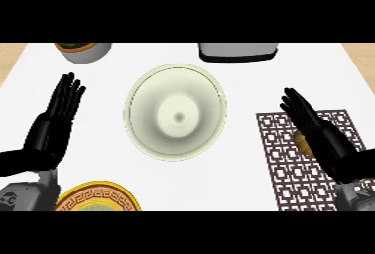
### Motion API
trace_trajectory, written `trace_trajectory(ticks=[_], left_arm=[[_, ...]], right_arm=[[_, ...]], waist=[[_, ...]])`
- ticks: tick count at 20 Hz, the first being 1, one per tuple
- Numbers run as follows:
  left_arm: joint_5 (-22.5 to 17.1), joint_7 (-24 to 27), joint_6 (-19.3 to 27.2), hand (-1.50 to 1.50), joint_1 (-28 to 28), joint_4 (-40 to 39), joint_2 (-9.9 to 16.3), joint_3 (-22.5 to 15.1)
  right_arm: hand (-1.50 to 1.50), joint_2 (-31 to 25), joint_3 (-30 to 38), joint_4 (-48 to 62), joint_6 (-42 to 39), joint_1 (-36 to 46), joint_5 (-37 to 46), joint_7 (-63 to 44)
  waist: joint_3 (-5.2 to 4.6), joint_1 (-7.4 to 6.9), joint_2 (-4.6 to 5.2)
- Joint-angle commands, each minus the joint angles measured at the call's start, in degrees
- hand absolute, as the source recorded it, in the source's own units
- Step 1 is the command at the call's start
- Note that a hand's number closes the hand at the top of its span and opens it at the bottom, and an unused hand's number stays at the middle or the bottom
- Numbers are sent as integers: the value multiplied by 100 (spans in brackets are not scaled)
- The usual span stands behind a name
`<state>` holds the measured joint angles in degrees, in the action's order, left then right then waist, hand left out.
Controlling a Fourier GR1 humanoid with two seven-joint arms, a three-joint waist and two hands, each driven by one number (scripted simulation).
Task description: Pick the pear from the placemat and place it in the bowl
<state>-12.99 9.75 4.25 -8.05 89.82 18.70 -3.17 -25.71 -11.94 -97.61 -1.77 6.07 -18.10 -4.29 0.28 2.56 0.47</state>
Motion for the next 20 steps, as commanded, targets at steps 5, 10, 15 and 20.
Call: trace_trajectory(ticks=[5,10,15,20], left_arm=[[-15,-392,308,0,-578,-336,405,730],[-168,-645,327,0,-637,-675,466,965],[-96,-616,257,0,-464,-549,407,1043],[-78,-598,194,0,-363,-460,424,1006]], right_arm=[[-150,261,-33,271,-1419,383,-2041,-940],[-150,-575,365,214,-179,-60,517,-93],[-150,-1189,731,-752,-980,-722,498,16],[-150,-2457,1420,-973,-1636,-387,446,-629]], waist=[[-16,-370,-2],[-27,-125,-49],[-29,-199,-57],[-35,-224,-72]])
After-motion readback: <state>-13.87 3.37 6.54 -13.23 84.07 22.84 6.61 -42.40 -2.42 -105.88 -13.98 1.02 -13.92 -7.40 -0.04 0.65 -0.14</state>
